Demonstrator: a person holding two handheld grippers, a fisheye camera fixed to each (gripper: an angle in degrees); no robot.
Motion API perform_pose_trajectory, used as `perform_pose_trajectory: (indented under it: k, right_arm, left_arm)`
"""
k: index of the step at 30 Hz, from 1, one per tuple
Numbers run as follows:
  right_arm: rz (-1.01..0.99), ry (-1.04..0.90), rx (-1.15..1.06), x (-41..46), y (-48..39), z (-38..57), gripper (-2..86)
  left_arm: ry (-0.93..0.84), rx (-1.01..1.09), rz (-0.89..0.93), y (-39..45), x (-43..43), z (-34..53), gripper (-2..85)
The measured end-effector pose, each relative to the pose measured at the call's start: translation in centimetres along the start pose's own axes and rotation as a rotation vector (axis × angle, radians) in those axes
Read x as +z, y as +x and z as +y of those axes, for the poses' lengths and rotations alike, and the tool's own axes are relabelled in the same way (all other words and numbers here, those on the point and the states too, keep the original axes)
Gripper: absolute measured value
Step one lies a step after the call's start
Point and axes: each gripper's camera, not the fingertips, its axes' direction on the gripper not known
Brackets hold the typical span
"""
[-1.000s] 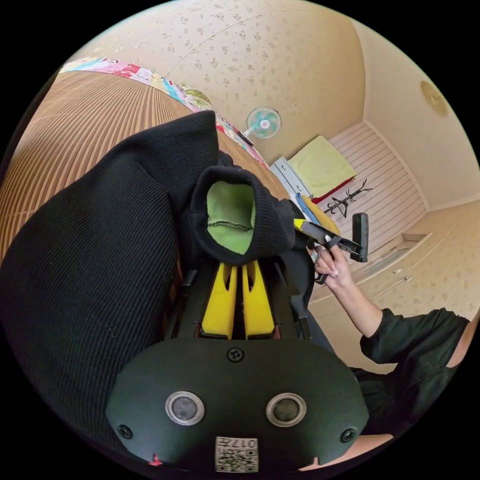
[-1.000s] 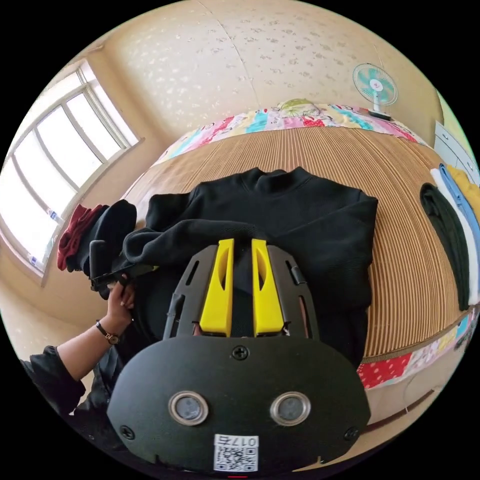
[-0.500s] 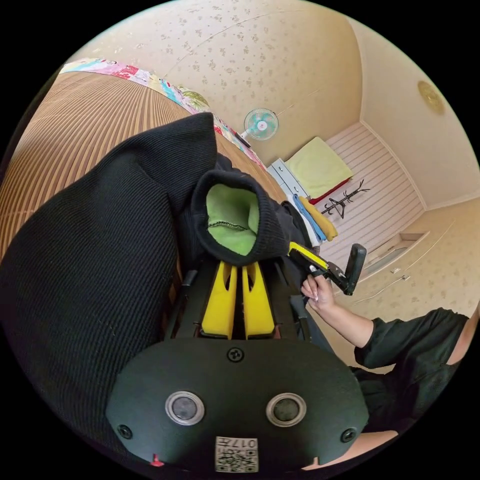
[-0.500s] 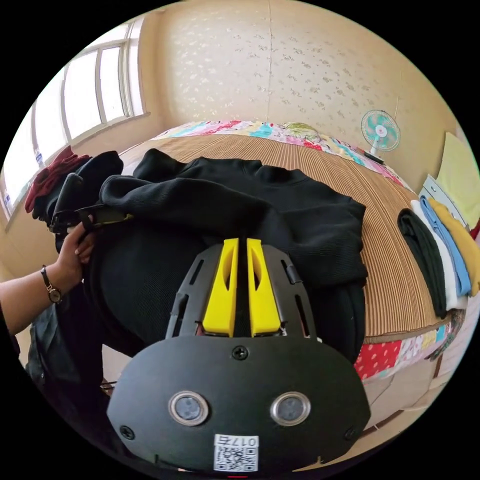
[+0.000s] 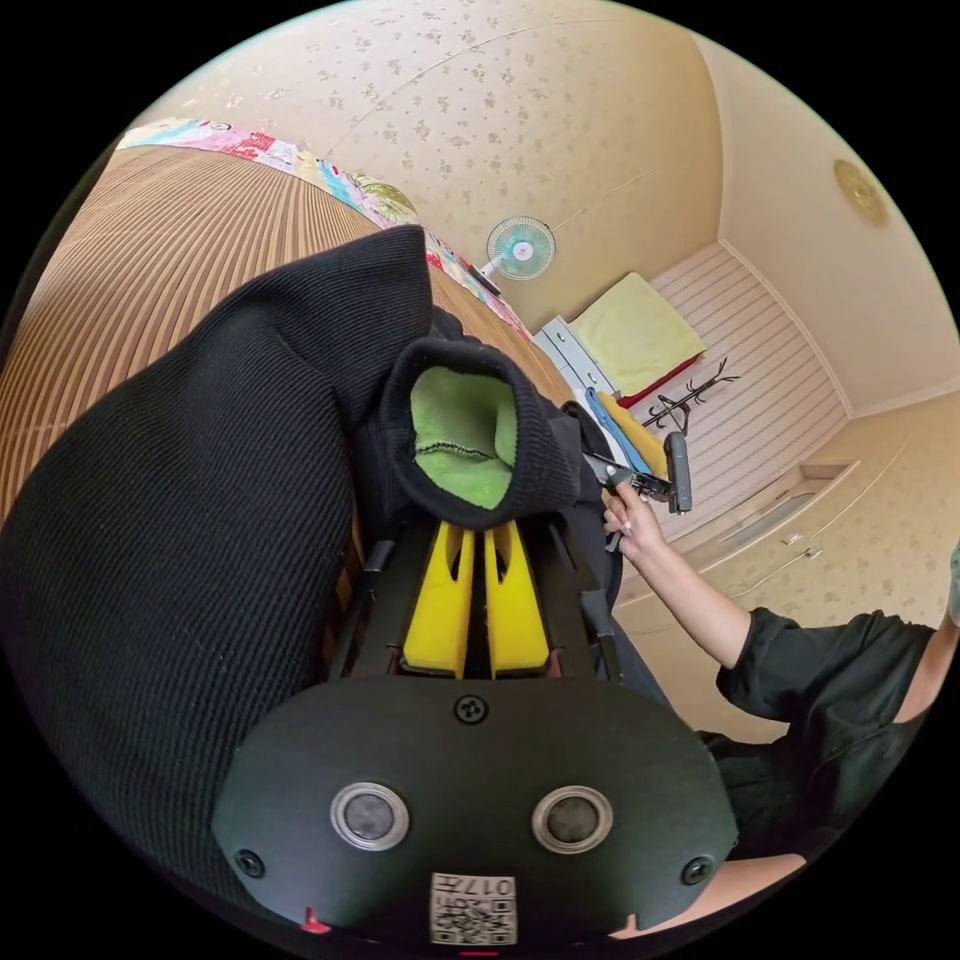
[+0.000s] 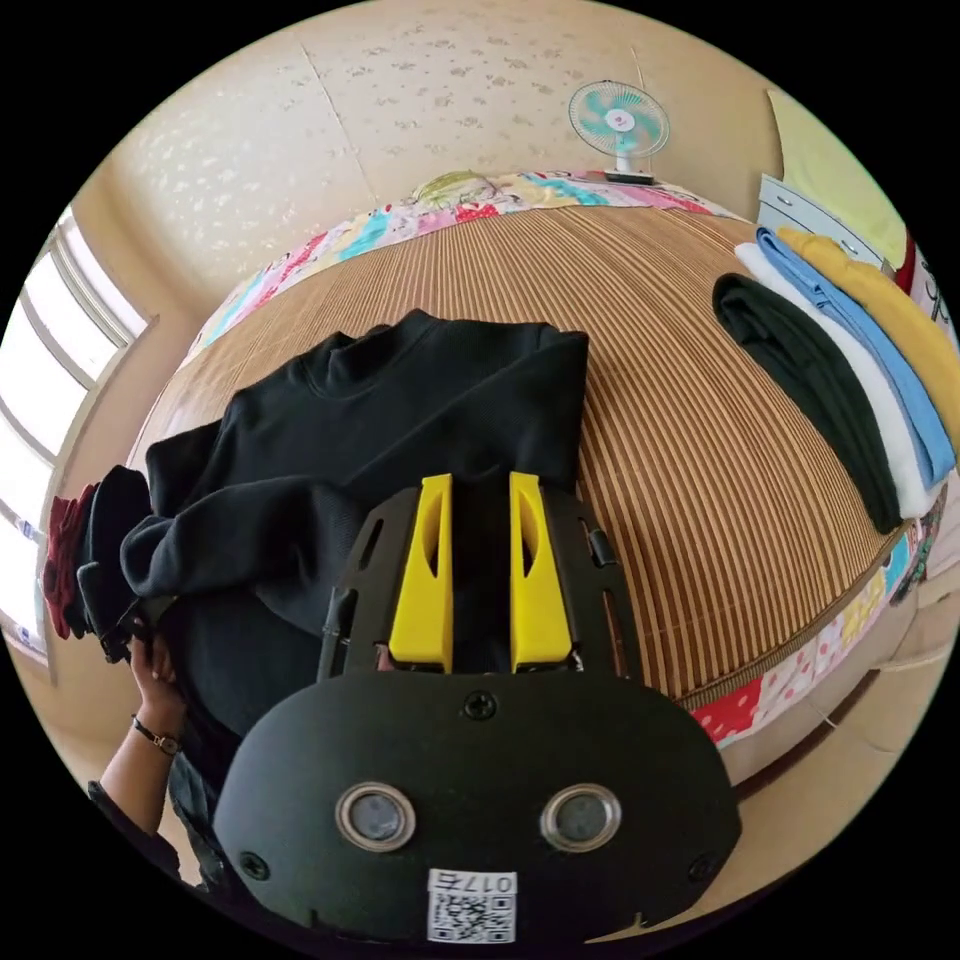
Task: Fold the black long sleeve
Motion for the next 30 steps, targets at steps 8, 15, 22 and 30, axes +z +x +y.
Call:
perform_pose_trajectory:
  k: [8,15,22,30]
  right_arm:
    - [-0.039,0.031,0.006,-0.6,2.2,1.1,6.9]
    - [-0.107,0.037,0.034,-1.2,4.8,1.5,6.0]
    - [-0.181,0.034,0.068,-1.9,7.3,1.6,4.7]
    - [-0.199,0.040,0.078,-2.8,8.7,1.5,3.6]
  left_arm:
    - [0.215,-0.067,0.041,0.9,-4.2,1.9,2.1]
    - [0.545,-0.182,0.006,4.2,-9.8,3.5,11.5]
    - [0.168,-0.120,0.071,6.4,-4.8,-6.6,1.5]
    - [0.172,-0.119,-0.188,7.7,-6.8,-11.8,-0.1]
